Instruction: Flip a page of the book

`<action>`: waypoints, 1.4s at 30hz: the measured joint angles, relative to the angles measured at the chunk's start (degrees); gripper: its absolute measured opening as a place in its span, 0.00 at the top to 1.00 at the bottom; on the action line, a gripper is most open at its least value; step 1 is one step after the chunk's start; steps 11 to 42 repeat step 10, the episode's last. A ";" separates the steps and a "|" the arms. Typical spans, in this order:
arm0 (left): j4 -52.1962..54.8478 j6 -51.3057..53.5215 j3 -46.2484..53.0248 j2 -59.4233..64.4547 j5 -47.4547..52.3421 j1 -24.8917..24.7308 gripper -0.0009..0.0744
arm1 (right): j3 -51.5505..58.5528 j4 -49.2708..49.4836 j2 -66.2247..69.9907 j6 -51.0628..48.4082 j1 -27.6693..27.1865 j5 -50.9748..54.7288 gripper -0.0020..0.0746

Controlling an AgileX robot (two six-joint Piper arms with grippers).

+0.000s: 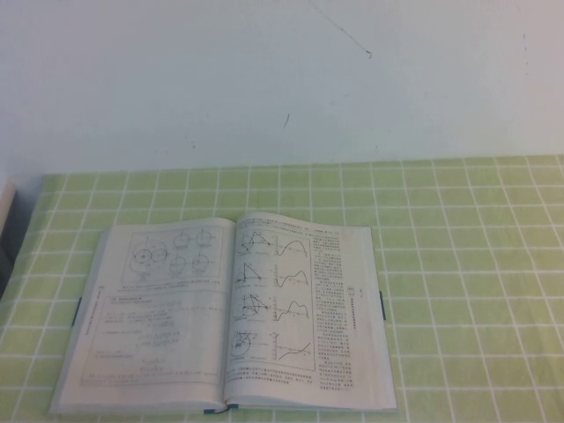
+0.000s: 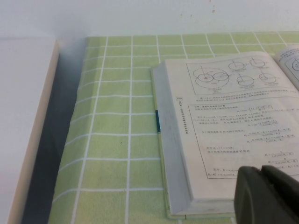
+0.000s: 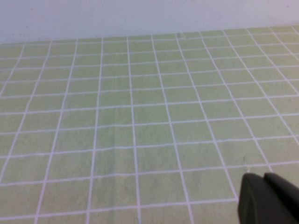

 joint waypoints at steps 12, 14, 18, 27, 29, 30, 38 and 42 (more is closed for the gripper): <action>0.00 0.00 0.00 0.00 0.00 0.00 0.99 | -0.10 0.00 0.00 0.00 0.49 0.00 0.98; 0.00 0.00 0.00 0.00 0.00 0.00 0.99 | -0.10 0.00 0.00 0.00 0.49 0.00 0.98; 0.00 0.00 0.00 0.00 0.00 0.00 0.99 | -0.10 0.00 0.00 0.00 0.49 0.00 0.98; 0.00 0.00 0.00 0.00 0.00 0.00 0.99 | -0.10 0.00 0.00 0.00 0.49 0.00 0.98; 0.00 0.00 0.00 0.00 0.00 0.00 0.99 | -0.10 0.00 0.00 0.00 0.49 0.00 0.98; 0.00 0.00 0.00 0.00 0.00 0.00 0.99 | -0.10 0.00 0.00 0.00 0.49 0.00 0.98; 0.00 0.00 0.00 0.00 0.00 0.00 0.99 | -0.10 0.00 0.00 0.00 0.49 0.00 0.98; 0.00 0.00 0.00 0.00 0.00 0.00 0.99 | -0.10 0.00 0.00 0.00 0.49 0.00 0.98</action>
